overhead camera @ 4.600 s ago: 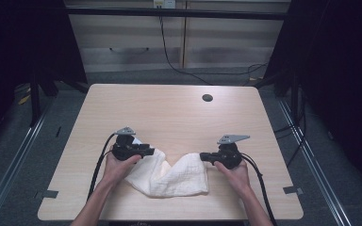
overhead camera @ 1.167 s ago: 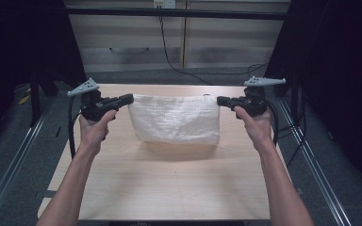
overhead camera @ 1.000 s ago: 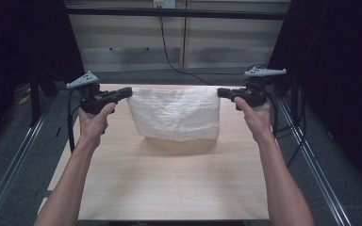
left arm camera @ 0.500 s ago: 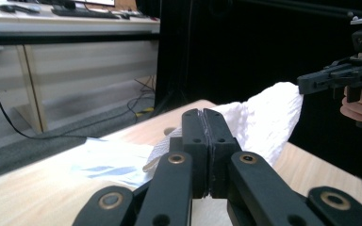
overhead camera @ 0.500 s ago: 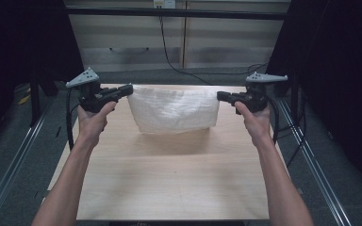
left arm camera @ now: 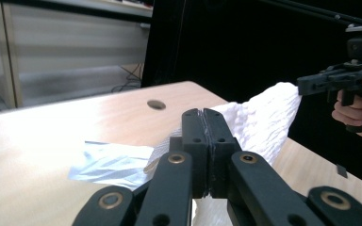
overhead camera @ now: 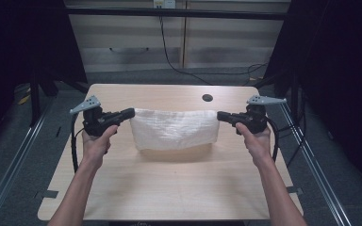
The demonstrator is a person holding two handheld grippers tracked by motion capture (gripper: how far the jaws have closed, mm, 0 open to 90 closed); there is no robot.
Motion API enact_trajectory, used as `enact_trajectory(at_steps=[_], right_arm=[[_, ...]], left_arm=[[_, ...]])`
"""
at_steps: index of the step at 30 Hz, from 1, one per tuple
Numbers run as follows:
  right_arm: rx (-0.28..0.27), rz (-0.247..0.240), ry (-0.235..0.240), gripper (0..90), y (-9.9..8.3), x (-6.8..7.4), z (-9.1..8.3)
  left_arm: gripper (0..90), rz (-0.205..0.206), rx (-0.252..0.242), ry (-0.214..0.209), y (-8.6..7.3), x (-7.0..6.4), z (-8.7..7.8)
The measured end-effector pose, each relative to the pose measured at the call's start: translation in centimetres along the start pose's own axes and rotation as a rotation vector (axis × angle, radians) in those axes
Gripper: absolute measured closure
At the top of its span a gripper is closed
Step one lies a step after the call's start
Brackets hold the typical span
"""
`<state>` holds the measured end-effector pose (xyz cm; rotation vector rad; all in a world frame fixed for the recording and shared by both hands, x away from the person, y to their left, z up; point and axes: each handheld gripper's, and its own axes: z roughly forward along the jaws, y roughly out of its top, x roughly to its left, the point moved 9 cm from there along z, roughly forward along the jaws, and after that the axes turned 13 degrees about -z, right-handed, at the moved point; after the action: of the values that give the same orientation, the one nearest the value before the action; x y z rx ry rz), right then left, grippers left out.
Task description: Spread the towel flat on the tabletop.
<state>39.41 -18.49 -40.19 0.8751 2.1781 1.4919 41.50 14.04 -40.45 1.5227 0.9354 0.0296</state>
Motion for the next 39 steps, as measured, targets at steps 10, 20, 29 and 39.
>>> enact_trajectory(at_steps=[10, 20, 29, 39], right_arm=[[0.039, -0.016, 0.003, 89.7, -3.9, 2.0, -1.0], [0.083, -0.022, 0.014, 89.7, -9.1, 5.5, -2.2], [0.117, 0.014, 0.049, 89.5, -13.0, 7.3, -2.9], [0.177, 0.021, 0.103, 87.3, -16.0, 9.5, -4.1]], left_arm=[[89.1, -0.027, 0.041, 0.002, -4.7, 0.1, -1.3], [89.0, -0.052, 0.114, -0.026, -10.3, -1.4, -2.3], [88.6, -0.016, 0.235, -0.015, -14.3, -1.8, -3.8], [86.4, 0.028, 0.327, -0.030, -17.7, -3.6, -5.1]])
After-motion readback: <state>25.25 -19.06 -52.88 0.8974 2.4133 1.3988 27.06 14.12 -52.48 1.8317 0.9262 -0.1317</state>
